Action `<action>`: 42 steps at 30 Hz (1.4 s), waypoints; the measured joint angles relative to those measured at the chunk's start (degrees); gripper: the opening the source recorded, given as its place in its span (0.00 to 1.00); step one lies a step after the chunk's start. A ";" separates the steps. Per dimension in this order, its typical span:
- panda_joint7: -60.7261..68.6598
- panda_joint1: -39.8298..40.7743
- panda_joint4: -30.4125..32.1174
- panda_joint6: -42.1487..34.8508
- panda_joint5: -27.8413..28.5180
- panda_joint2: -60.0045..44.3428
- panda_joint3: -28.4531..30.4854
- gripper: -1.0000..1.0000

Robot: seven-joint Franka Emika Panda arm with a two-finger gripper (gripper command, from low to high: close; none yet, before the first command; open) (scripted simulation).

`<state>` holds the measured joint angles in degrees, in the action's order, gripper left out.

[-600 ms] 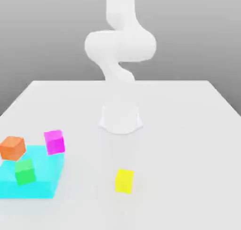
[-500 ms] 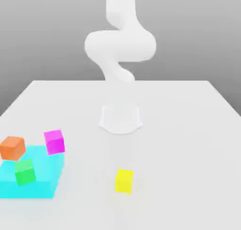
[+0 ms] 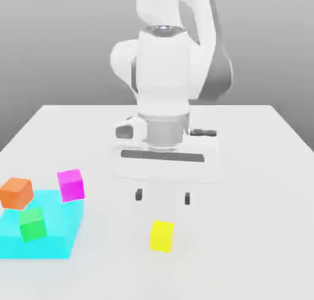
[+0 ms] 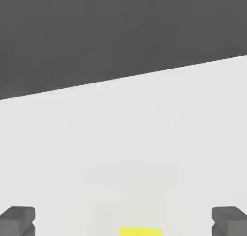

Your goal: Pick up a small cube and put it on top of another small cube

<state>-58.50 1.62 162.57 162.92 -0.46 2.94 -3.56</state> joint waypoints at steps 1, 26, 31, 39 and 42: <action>-0.80 0.03 1.09 1.57 0.39 -2.12 0.02 0.50; -4.37 1.61 0.11 0.09 0.44 -3.24 2.39 0.00; -11.68 5.02 -5.08 -6.25 0.47 -2.04 7.10 0.00; -23.96 14.99 -13.73 -16.40 0.92 -0.52 12.11 0.00; -28.59 18.41 -16.96 -20.17 1.13 0.04 13.85 0.00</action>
<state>-87.09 20.02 145.61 142.75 0.67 2.97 10.29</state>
